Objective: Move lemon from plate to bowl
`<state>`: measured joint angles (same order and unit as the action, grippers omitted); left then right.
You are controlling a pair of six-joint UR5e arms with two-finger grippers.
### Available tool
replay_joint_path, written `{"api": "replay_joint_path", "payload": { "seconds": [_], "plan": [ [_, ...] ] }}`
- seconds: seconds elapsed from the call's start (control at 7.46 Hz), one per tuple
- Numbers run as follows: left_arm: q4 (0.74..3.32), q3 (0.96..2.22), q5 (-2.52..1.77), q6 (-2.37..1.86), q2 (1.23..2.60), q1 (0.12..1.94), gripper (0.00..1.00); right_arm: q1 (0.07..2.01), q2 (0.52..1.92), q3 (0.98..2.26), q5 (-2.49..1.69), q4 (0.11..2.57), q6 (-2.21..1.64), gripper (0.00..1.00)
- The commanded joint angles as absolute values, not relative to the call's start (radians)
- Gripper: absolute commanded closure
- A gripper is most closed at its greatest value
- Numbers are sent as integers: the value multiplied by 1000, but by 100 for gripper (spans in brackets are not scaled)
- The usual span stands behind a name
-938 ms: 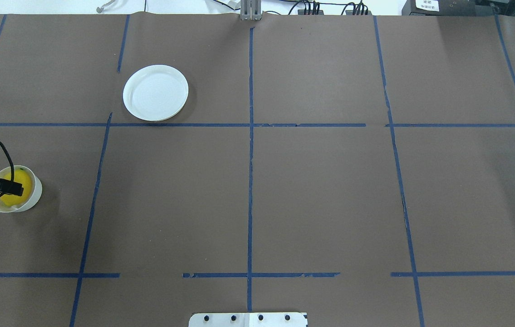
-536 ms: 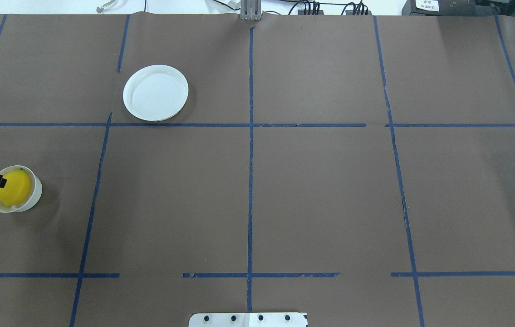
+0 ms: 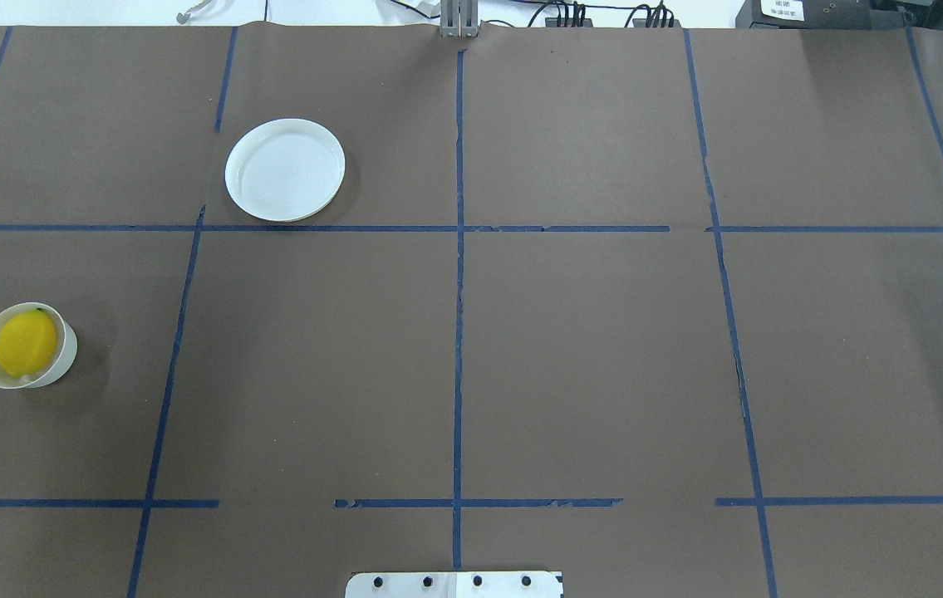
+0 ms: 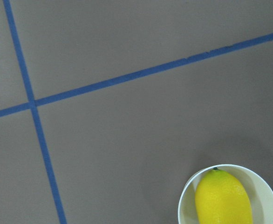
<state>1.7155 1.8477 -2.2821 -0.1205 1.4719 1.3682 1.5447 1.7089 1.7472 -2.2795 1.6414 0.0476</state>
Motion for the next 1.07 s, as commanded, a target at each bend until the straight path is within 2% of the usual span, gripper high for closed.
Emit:
{"api": "replay_joint_path", "payload": {
  "seconds": [0.0,0.54,0.94],
  "plan": [
    [1603,1824,-2324,-54,1458,1476,0,1545,1709,1747,-2279,1641,48,0],
    [1620,1796,-2335,-48,1465,1502,0,1545,1709,1747,-2279,1641,48,0],
    [1612,1668,-2338,-48,1468,1546,0,1545,1709,1747,-2279,1641,48,0]
  ]
}}
